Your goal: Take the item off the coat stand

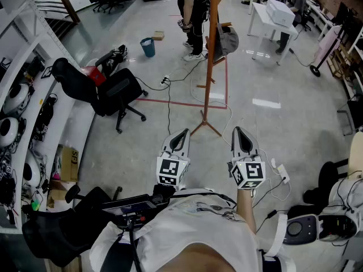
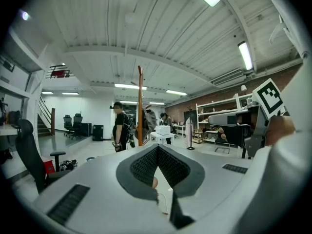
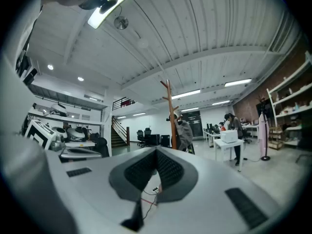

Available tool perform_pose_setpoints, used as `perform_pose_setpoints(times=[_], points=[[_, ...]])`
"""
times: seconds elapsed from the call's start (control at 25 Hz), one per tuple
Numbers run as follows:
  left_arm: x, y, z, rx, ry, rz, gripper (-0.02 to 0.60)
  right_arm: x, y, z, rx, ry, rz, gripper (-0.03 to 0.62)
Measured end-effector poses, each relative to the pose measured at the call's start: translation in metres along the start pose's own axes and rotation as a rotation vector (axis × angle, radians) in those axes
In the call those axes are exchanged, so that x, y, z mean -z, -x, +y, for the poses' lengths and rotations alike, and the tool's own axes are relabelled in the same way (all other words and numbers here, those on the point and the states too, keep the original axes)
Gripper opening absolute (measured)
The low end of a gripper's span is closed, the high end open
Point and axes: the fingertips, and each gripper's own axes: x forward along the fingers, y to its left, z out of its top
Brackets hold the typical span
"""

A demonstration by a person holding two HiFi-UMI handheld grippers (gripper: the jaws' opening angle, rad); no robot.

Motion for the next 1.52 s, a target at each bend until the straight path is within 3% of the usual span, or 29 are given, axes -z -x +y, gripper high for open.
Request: perform_pose_setpoints(times=[0.32,0.76,1.16,1.52], points=[[0.002,0.002,-0.006,-0.010,0.012,0.003,0.002,0.002,0.007,-0.002,0.001,-0.007,-0.001,0.005],[-0.012,-0.006,-0.019,-0.042,0.021,-0.027,0.003,-0.007,0.012,-0.004,-0.074,-0.003,-0.037,0.005],[0.011,-0.005,-0.039,-0.062,0.045,0.018,0.002,0.021,0.016,-0.004,-0.143,-0.021,0.037,0.005],[0.027,-0.024,-0.027,-0.064,0.065,0.054,0.002,0.036,-0.017,-0.007,-0.169,-0.047,0.077,0.005]])
